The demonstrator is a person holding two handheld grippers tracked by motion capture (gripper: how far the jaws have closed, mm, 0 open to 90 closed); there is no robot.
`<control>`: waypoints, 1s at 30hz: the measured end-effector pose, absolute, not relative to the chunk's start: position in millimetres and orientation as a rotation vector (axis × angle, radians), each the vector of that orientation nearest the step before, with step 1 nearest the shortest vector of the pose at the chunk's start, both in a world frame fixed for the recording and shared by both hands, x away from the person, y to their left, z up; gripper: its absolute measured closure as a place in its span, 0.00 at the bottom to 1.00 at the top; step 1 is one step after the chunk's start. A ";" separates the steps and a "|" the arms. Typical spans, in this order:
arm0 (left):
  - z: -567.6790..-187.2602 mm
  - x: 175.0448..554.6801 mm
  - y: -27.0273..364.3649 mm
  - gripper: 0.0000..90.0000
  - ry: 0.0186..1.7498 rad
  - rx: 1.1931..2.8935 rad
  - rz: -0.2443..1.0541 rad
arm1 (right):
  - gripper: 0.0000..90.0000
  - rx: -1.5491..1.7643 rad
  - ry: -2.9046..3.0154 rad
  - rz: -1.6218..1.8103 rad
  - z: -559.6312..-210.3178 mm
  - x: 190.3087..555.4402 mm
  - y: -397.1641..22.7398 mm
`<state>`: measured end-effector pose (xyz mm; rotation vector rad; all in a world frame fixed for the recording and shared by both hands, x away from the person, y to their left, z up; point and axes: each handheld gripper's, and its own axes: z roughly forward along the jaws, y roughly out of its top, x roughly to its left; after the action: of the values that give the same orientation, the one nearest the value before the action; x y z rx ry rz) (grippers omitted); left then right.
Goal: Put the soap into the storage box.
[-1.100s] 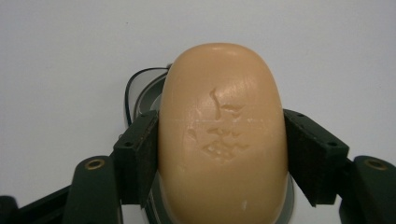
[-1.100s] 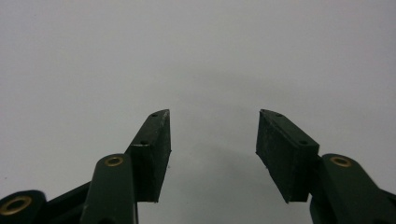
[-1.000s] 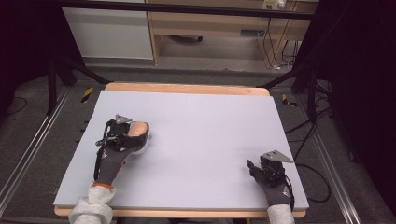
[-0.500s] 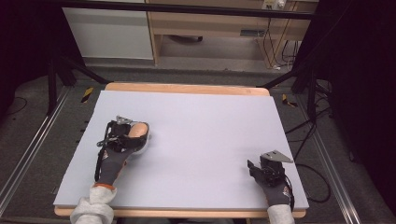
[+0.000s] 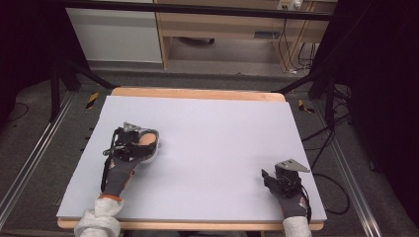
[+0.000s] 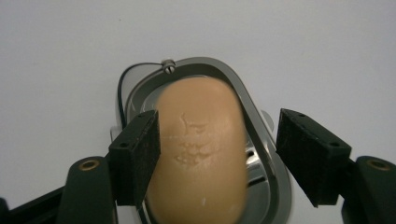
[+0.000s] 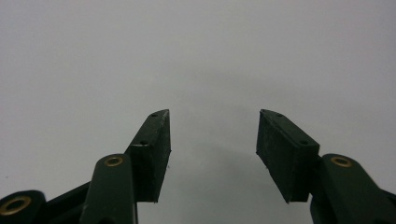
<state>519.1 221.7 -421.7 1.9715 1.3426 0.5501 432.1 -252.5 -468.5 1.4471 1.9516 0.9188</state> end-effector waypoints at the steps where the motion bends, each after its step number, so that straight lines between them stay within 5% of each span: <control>1: -421.8 519.2 221.9 0.33 1.344 1.974 0.551 | 0.50 1.448 1.952 0.920 -468.4 432.1 -252.2; 30: -409.0 474.9 245.3 0.29 1.216 1.866 0.589 | 0.45 1.476 1.929 0.937 -469.3 432.2 -256.1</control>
<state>474.9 245.3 -409.0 1.8664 1.2163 0.5891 432.2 -256.1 -469.3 1.4765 1.9286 0.9367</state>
